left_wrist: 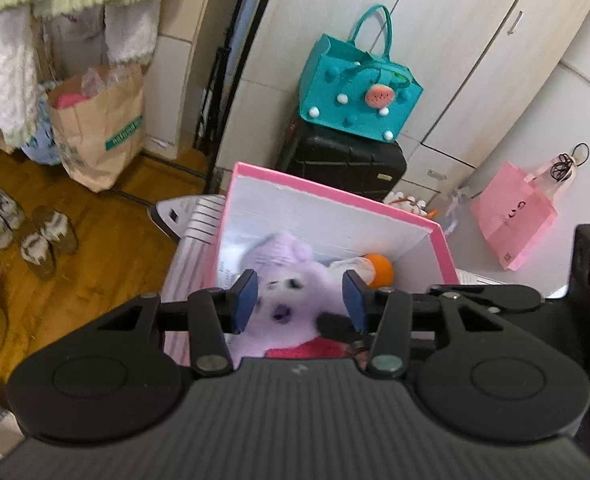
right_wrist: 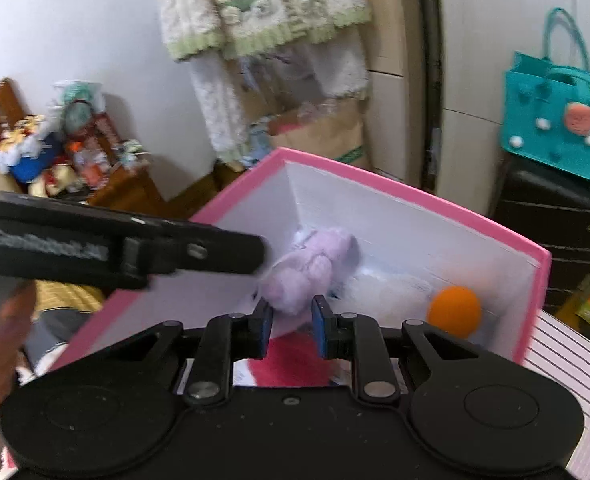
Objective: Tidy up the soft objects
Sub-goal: 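Lower the purple plush into the box and open the left gripper, then withdraw both grippers from the box toward the cat plush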
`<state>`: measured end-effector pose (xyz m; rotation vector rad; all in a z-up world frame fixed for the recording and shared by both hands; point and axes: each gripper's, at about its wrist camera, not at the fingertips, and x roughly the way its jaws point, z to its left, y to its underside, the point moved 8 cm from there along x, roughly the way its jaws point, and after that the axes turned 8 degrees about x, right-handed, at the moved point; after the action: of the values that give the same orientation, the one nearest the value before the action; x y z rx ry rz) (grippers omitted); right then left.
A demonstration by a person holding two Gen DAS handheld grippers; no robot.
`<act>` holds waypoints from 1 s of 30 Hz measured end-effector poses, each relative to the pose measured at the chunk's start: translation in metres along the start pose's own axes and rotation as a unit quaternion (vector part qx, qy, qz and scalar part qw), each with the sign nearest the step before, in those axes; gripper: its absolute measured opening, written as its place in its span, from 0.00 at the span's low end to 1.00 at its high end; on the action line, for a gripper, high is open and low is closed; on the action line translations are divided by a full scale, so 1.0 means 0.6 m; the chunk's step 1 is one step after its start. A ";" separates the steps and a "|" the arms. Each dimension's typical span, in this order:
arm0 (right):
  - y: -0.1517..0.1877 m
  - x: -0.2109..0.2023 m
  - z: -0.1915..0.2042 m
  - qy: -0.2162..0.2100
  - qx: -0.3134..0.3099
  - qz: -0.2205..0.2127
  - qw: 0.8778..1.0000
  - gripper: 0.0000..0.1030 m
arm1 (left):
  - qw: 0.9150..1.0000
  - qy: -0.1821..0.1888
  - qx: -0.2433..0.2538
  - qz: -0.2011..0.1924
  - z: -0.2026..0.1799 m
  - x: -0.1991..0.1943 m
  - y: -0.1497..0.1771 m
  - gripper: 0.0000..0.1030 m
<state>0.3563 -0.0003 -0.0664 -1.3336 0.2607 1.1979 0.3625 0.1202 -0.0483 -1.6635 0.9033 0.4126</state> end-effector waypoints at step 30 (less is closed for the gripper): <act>0.137 -0.262 0.096 0.011 -0.045 -0.074 0.996 0.35 | 0.981 -0.016 0.189 -0.039 -0.111 -0.217 0.099 0.55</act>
<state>0.1980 -0.0500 0.0188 -1.4201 0.1223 1.0801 0.2219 0.0993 0.0207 -1.3347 0.8307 0.1982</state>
